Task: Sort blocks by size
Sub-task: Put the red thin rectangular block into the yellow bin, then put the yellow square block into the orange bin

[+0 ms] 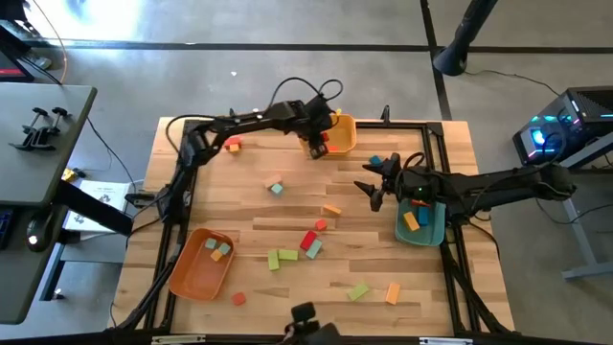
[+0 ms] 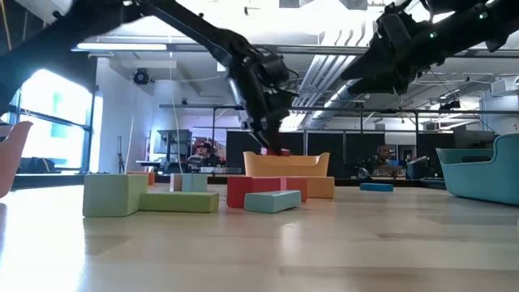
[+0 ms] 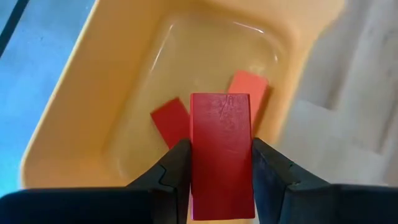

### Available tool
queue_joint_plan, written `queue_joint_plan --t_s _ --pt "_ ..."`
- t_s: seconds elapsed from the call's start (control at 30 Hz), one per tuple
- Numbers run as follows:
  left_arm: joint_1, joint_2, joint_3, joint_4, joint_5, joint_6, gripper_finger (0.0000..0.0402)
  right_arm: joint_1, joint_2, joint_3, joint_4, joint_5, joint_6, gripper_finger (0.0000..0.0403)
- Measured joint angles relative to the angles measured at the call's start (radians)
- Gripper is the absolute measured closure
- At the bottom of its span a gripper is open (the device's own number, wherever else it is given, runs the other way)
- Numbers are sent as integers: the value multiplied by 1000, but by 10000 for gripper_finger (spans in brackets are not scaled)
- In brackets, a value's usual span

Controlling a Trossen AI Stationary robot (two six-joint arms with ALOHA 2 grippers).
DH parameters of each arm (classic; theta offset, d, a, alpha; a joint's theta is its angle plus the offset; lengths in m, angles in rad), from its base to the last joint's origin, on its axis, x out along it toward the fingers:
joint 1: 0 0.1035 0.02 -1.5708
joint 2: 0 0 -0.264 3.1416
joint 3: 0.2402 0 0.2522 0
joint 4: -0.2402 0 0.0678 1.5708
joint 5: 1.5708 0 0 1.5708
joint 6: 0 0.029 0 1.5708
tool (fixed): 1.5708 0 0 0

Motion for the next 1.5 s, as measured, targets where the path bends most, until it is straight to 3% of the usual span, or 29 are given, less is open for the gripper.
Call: queue_joint_plan --t_s 0.13,0.3,0.6,0.77,1.0,1.13,1.27,1.5 --pt "6 66 86 0 -15 12 288 9 0 0 0 0 7 112" --pt "7 76 100 26 -15 12 279 25 0 0 0 0 33 112" --pt "48 77 100 34 25 -9 189 41 0 0 1 0 52 112" --pt "75 38 99 76 24 17 177 41 0 0 1 0 72 112" --pt "82 -86 75 165 285 34 188 69 0 0 1 13 89 112" --pt "27 -186 -71 298 351 20 194 93 0 0 1 64 90 112" --pt "-49 -322 -331 538 351 -19 199 122 1 0 1 85 97 112" --pt "-200 -629 -839 956 48 -112 204 170 39 0 16 125 125 112"
